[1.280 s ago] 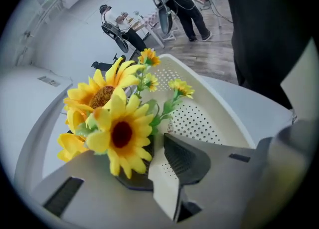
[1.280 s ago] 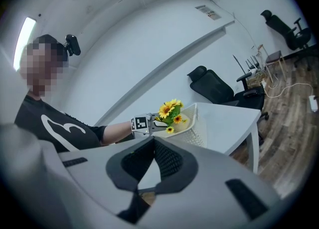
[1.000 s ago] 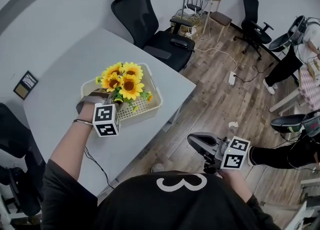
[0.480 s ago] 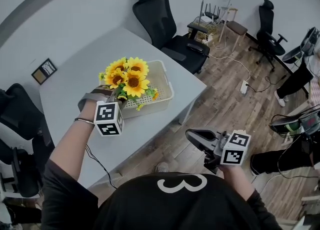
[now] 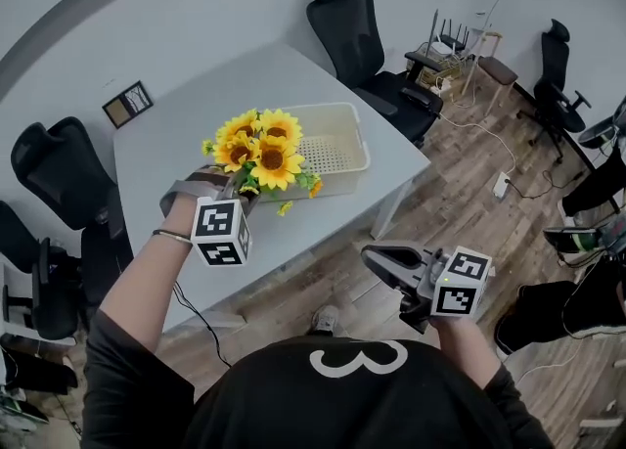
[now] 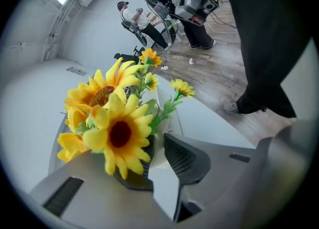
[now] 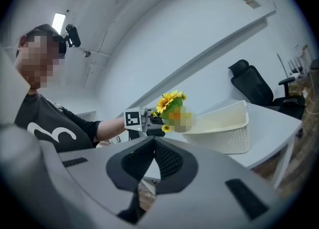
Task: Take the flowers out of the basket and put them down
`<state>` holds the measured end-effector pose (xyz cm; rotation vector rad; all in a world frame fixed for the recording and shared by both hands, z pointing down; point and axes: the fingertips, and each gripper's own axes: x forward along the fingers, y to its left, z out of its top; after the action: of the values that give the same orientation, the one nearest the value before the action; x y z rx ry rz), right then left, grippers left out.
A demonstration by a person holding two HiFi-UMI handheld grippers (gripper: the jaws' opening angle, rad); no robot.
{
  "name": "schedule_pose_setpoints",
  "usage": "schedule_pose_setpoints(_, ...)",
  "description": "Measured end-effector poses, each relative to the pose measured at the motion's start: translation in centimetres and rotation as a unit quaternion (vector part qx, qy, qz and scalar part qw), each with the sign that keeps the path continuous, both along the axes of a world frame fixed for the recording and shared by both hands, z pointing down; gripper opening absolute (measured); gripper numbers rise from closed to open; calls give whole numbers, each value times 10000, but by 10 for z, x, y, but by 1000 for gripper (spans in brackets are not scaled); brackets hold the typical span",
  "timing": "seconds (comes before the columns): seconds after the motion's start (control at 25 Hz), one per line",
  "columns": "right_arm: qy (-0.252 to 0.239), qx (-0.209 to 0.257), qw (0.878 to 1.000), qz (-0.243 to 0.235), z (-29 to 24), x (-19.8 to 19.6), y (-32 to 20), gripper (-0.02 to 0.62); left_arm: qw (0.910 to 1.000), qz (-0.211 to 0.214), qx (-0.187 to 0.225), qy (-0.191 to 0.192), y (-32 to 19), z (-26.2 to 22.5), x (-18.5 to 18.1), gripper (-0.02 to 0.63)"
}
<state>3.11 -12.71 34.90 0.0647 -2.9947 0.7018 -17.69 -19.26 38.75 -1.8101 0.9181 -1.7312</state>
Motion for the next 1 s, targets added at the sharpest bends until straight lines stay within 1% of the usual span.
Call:
schedule_pose_setpoints(0.12,-13,27,9998,-206,-1,-7,20,8,9999,-146,-34,14,30,3,0,74)
schedule_pose_setpoints(0.32,-11,20,9973,-738,-2,-18,53,8,9983,-555,-133,69,80,10,-1,74)
schedule_pose_setpoints(0.56,-77,41,9922,-1244,-5,-43,82,8,9940,-1065,-159,184,128,15,-20,74)
schedule_pose_setpoints(0.84,-113,83,9855,-1692,-1,-71,106,8,9874,-1546,-202,264,166,26,-42,74)
schedule_pose_setpoints(1.0,-189,152,9846,-1730,-3,-84,112,8,9857,-1639,-275,283,179,34,-52,74)
